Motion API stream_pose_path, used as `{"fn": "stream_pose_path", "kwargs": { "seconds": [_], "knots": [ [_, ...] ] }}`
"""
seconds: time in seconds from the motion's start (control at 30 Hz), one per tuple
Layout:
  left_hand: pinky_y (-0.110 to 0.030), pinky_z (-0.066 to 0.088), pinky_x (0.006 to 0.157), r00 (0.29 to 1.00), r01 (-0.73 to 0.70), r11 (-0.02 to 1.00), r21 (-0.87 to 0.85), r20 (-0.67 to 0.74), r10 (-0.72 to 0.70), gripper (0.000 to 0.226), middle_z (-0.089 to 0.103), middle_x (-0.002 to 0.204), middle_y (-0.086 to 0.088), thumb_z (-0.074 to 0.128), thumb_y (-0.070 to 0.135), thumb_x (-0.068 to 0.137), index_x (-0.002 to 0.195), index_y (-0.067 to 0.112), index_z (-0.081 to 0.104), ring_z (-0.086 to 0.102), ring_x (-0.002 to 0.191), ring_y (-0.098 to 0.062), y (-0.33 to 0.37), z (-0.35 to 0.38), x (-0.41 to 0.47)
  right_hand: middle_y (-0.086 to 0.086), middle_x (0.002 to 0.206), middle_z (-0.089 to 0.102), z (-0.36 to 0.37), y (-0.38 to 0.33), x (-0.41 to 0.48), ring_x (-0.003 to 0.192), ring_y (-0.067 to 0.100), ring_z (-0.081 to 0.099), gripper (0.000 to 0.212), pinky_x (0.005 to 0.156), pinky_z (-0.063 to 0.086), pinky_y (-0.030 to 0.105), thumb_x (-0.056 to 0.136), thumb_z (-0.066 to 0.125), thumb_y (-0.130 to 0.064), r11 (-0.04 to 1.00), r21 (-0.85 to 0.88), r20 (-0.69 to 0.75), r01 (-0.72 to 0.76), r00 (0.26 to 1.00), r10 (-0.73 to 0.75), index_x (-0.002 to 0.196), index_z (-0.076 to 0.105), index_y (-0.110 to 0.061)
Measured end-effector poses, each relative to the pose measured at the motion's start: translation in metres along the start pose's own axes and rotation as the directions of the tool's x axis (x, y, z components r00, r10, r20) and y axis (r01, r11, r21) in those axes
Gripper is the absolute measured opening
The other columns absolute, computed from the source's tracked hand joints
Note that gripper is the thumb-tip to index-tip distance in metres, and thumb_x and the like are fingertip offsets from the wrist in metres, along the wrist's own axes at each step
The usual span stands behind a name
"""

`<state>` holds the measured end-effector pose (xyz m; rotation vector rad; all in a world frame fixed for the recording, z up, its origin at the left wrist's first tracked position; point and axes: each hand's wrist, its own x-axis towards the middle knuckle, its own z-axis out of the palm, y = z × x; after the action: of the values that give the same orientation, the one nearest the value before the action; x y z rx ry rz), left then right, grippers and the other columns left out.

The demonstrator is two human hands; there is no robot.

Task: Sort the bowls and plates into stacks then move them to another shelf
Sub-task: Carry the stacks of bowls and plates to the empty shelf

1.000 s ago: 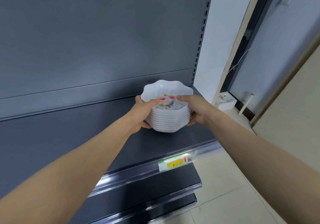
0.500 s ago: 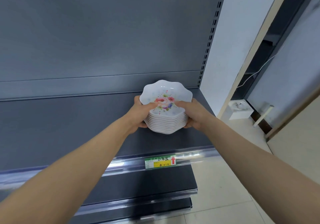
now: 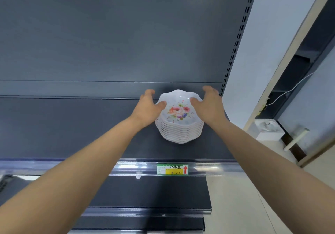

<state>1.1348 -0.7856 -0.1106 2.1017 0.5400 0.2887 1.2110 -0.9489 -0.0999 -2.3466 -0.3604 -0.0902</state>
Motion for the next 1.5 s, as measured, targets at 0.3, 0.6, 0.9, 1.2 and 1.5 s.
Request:
{"fn": "stream_pose_path", "kwargs": {
  "seconds": [0.3,0.6,0.9,1.2,1.5],
  "knots": [
    [-0.04,0.032,0.104,0.886,-0.248,0.584,0.773,-0.063,0.46,0.048,0.042,0.139,-0.008,0.051,0.026,0.094,0.138,0.012,0.039,0.045,0.122,-0.03,0.015,-0.109,-0.059,0.005,0.134,0.047,-0.001,-0.11,-0.031,0.129,0.027,0.036,0.047,0.106,0.029,0.037,0.093,0.054,-0.035,0.635,-0.451,0.31,0.627,0.777,-0.548,0.132,0.045,-0.011],
    [-0.043,0.038,0.092,0.845,0.144,0.393,0.908,-0.319,0.429,0.037,0.055,0.121,-0.013,0.053,0.016,0.09,0.126,0.006,0.052,0.054,0.107,-0.037,-0.051,-0.287,-0.151,0.006,0.128,0.05,0.077,-0.294,-0.105,0.124,0.027,0.041,0.041,0.101,0.033,0.036,0.093,0.055,-0.033,0.321,-0.309,0.315,0.895,0.415,-0.854,0.127,0.045,-0.011],
    [-0.044,0.041,0.095,0.742,0.513,0.3,0.804,-0.591,0.316,0.037,0.055,0.125,-0.012,0.053,0.016,0.091,0.127,0.008,0.053,0.053,0.113,-0.035,-0.139,-0.453,-0.282,0.006,0.126,0.052,0.184,-0.477,-0.236,0.123,0.027,0.042,0.039,0.1,0.032,0.035,0.093,0.055,-0.032,0.065,-0.079,0.246,0.995,0.083,-0.966,0.125,0.047,-0.011],
    [-0.045,0.047,0.089,0.575,0.758,0.209,0.618,-0.784,0.232,0.039,0.062,0.112,-0.013,0.067,0.015,0.084,0.12,0.005,0.059,0.061,0.102,-0.035,-0.199,-0.552,-0.376,0.005,0.119,0.056,0.272,-0.6,-0.336,0.116,0.027,0.048,0.033,0.098,0.037,0.038,0.09,0.059,-0.031,-0.167,0.131,0.144,0.977,-0.185,-0.972,0.116,0.051,-0.013],
    [-0.045,0.049,0.086,0.461,0.87,0.088,0.486,-0.863,0.206,0.034,0.064,0.109,-0.012,0.069,0.014,0.082,0.113,0.005,0.062,0.063,0.097,-0.035,-0.246,-0.628,-0.386,0.005,0.119,0.058,0.361,-0.699,-0.369,0.114,0.026,0.051,0.038,0.096,0.04,0.038,0.09,0.06,-0.037,-0.304,0.257,0.037,0.917,-0.323,-0.946,0.117,0.053,-0.012]
  ]
}}
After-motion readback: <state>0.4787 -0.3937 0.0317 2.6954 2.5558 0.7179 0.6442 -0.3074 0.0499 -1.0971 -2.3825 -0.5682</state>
